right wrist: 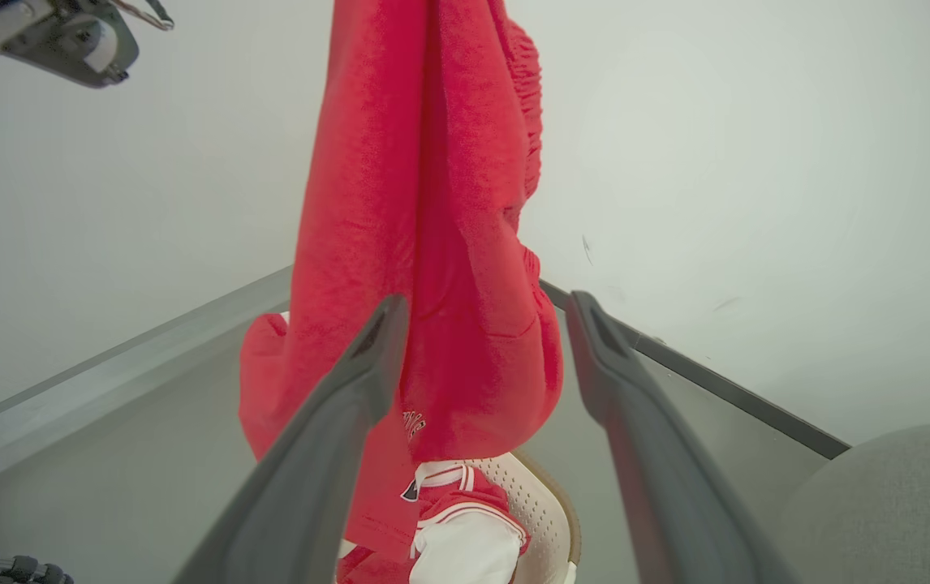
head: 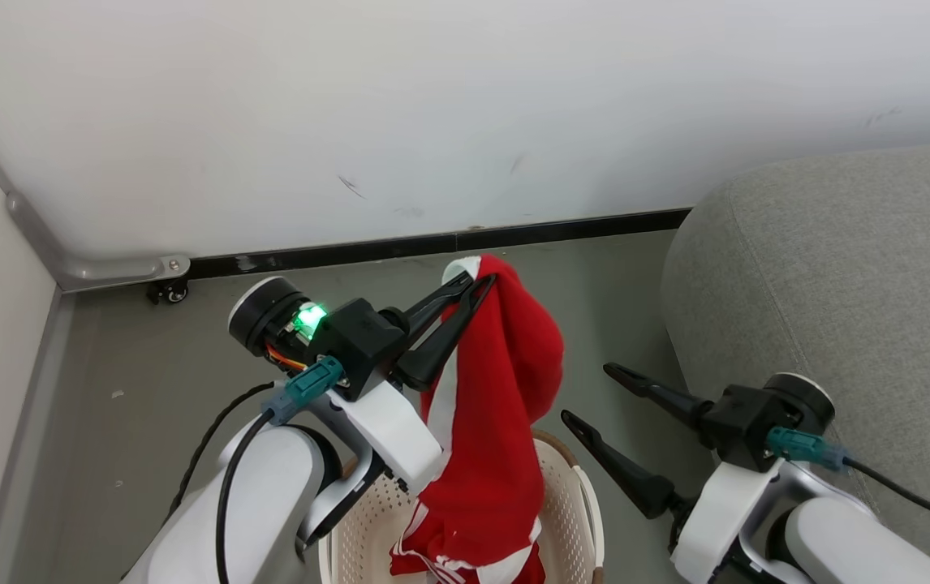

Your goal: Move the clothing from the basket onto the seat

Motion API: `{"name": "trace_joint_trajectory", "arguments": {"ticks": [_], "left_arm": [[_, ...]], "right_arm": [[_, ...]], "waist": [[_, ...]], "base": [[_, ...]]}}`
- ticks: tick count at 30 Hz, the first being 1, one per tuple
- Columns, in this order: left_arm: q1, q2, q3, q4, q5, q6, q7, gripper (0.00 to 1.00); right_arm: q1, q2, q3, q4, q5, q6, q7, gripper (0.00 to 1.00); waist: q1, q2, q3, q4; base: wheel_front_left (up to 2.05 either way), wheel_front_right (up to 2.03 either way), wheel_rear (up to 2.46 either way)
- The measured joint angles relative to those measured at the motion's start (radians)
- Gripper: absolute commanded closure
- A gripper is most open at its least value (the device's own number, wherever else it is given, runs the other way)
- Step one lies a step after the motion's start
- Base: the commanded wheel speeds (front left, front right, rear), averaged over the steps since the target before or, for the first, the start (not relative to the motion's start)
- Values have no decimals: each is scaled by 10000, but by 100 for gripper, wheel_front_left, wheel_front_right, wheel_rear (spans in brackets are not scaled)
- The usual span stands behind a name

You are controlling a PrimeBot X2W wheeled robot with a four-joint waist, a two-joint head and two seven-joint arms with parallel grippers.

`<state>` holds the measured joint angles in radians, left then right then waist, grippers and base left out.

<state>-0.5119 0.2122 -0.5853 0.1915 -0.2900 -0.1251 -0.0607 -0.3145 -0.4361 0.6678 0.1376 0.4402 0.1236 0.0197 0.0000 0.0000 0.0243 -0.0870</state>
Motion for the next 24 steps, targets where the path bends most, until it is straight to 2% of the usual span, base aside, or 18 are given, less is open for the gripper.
{"name": "trace_joint_trajectory", "arguments": {"ticks": [11, 24], "left_arm": [[-490, 286, -569, -637, -357, -27, 94, 100], [-883, 531, -838, -989, -788, -27, 178, 100]], "right_arm": [[-607, -874, 362, -205, 81, 0, 261, 0], [-773, -1049, 713, -207, 424, 2, 253, 0]], "waist": [[0, 0, -2, -87], [0, 0, -43, -193]], "base": [[0, 0, 0], [0, 0, 0]]}}
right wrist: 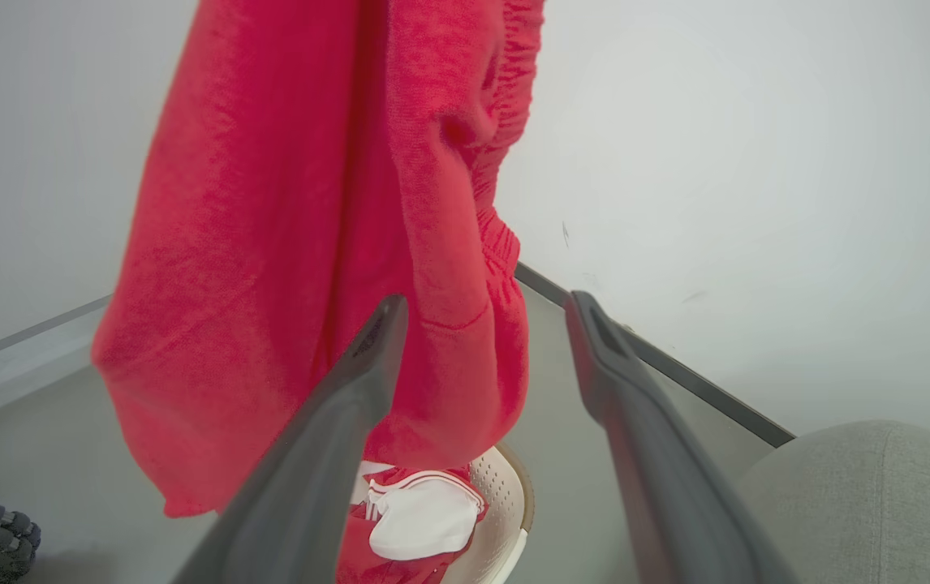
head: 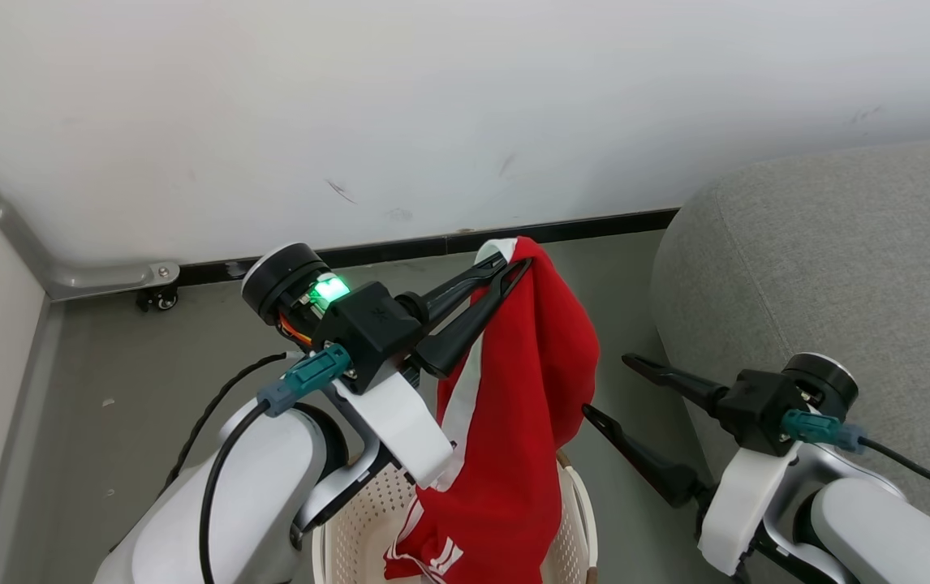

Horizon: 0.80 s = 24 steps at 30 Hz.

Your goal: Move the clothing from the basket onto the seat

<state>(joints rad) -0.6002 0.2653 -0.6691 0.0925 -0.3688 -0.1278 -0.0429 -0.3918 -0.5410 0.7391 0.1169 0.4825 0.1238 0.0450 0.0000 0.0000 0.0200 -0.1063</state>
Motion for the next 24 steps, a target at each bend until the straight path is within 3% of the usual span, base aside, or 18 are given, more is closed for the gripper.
{"name": "trace_joint_trajectory", "arguments": {"ticks": [22, 23, 24], "left_arm": [[-372, 136, -688, -458, -516, 0, 228, 100], [-396, 140, -690, -472, -533, 0, 253, 100], [-403, 146, -690, -477, -564, 0, 253, 100]], "right_arm": [[-1063, 267, 1586, 1467, 127, 8, -729, 0], [-1089, 314, 1685, 1526, 150, 8, -780, 17], [-1114, 355, 1799, 1572, 174, 8, -819, 42]], "waist": [[0, 0, -99, 406], [0, 0, -100, 430], [0, 0, -99, 454]], "base": [[0, 0, 0], [0, 0, 0], [0, 0, 0]]}}
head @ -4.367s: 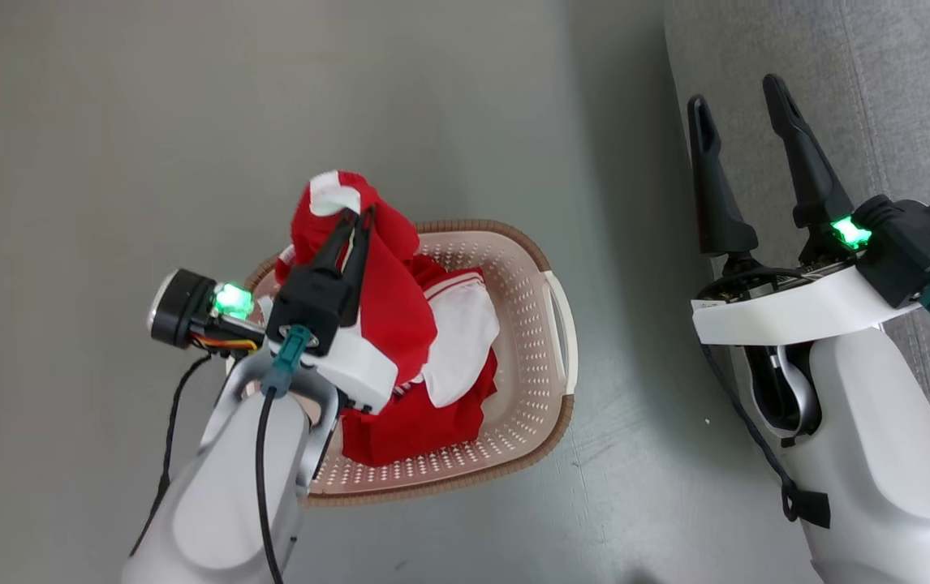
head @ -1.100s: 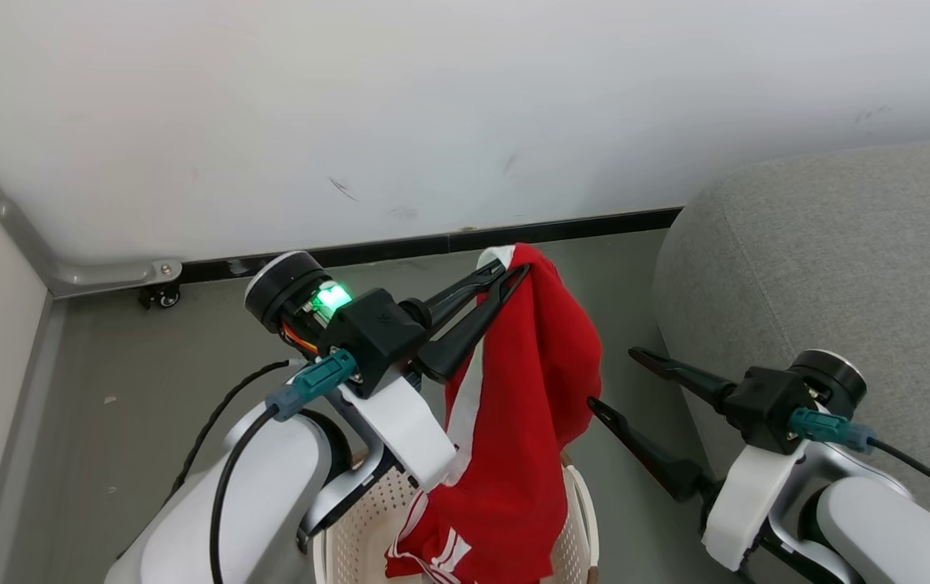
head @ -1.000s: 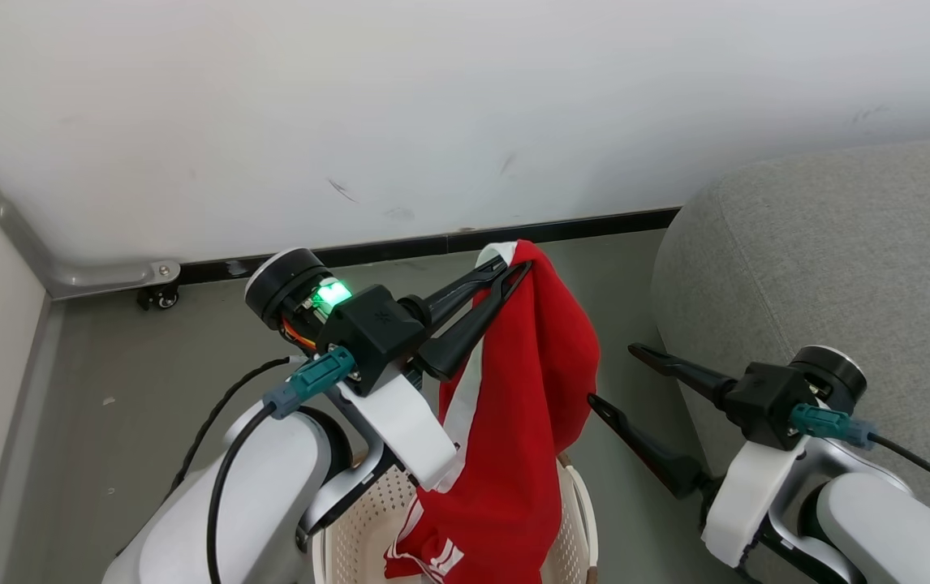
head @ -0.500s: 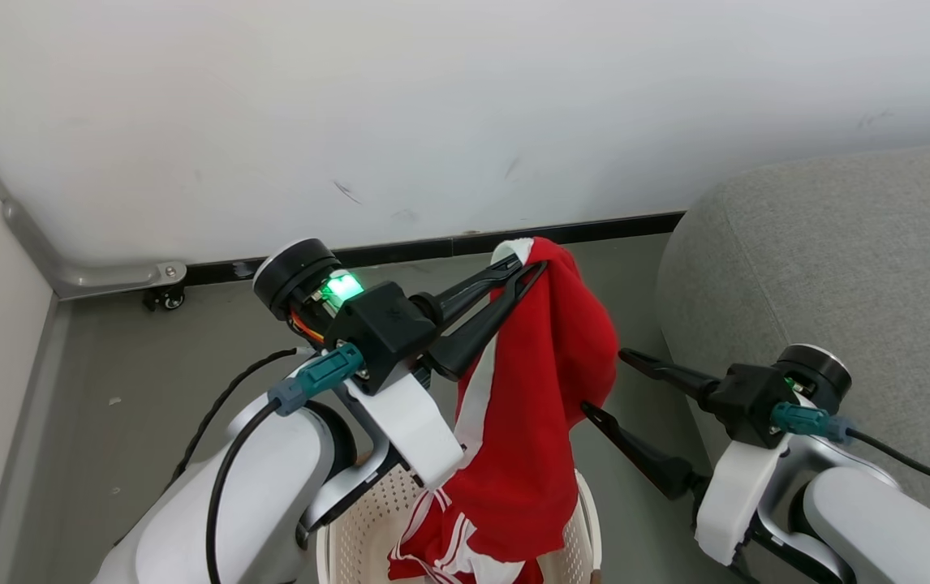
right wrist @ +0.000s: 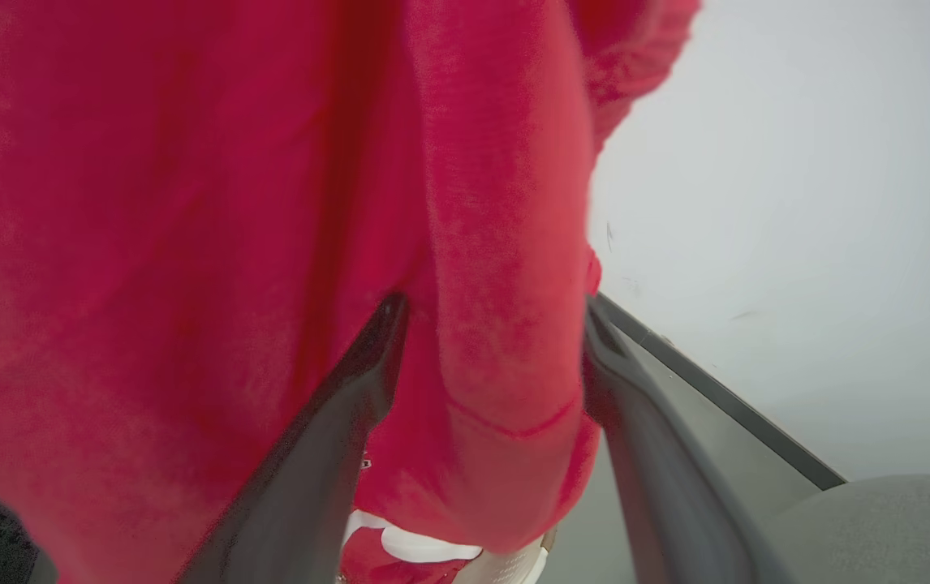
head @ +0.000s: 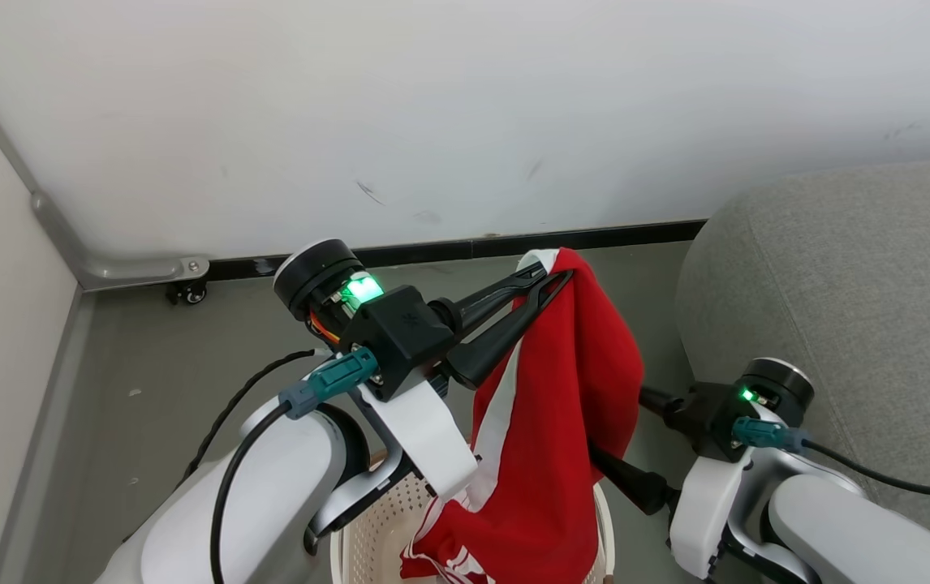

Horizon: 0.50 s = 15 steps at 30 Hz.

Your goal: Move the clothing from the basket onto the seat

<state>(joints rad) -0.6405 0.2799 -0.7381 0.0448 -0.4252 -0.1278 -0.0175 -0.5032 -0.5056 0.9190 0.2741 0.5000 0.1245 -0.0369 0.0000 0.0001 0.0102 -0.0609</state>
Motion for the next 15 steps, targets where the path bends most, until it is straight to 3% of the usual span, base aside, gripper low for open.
{"name": "trace_joint_trajectory", "arguments": {"ticks": [3, 4, 5, 15], "left_arm": [[0, 33, 2, 2, -54, 0, 12, 100], [0, 50, 10, 6, -94, 0, 13, 100], [0, 59, 31, 19, -142, 0, 31, 100], [87, 249, 552, 500, -619, 44, -2, 100]], "right_arm": [[-149, 61, 236, 198, 21, 0, -142, 68], [-174, 65, 270, 236, 33, 0, -217, 86], [-211, 65, 334, 267, 46, 0, -272, 97], [-546, -29, 744, 522, 380, 0, -725, 100]], "waist": [[0, 0, 9, 66], [0, 0, 14, 84], [0, 0, 20, 98], [0, 0, 134, -15]], "base": [[0, 0, 0], [0, 0, 0], [0, 0, 0], [0, 0, 0]]}}
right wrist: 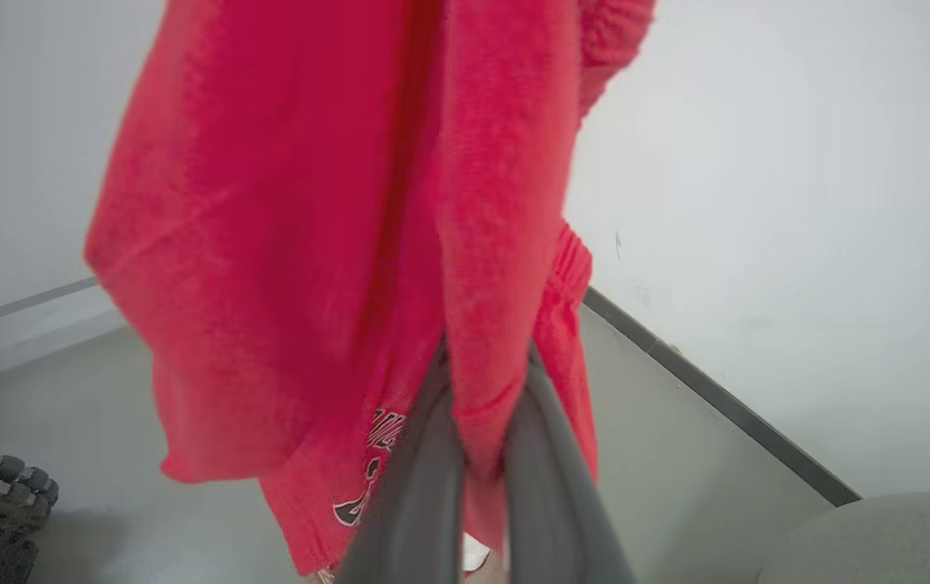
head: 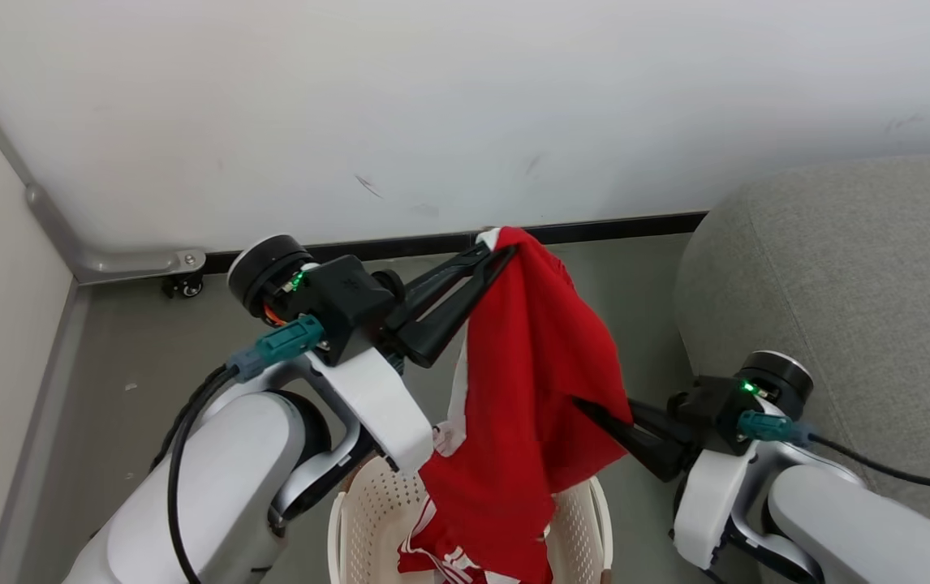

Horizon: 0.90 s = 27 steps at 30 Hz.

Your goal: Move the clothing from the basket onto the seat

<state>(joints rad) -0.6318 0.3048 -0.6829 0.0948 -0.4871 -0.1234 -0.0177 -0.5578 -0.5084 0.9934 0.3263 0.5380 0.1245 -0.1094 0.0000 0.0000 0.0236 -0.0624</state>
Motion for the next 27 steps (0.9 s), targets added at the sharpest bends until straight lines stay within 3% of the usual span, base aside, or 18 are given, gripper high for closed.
{"name": "trace_joint_trajectory", "arguments": {"ticks": [10, 19, 20, 22, 25, 27], "left_arm": [[412, 309, 355, 769, -35, 182, -353, 100], [574, 190, 477, 1053, -115, 284, -719, 100], [574, 150, 483, 1068, -117, 311, -744, 93], [575, 71, 485, 1085, -117, 326, -811, 60], [576, -8, 468, 1108, -125, 330, -899, 1], [578, -46, 435, 1131, -127, 328, -953, 0]], "right_arm": [[46, -236, -506, 10, 1058, 0, -506, 100], [39, -150, -1018, -104, 1785, 0, -815, 100], [37, -134, -1053, -109, 1799, 0, -828, 100], [32, -109, -1151, -113, 1916, 0, -892, 100], [-3, -84, -1400, -65, 2036, 0, -938, 100], [-12, -77, -1647, 17, 2128, 0, -1024, 100]], "waist": [[0, 0, 125, -387], [0, 0, 211, -712], [0, 0, 219, -743], [0, 0, 234, -797], [0, 0, 246, -830], [0, 0, 240, -815]], "base": [[0, 0, 0], [0, 0, 0], [0, 0, 0], [0, 0, 0], [0, 0, 0], [0, 0, 0]]}}
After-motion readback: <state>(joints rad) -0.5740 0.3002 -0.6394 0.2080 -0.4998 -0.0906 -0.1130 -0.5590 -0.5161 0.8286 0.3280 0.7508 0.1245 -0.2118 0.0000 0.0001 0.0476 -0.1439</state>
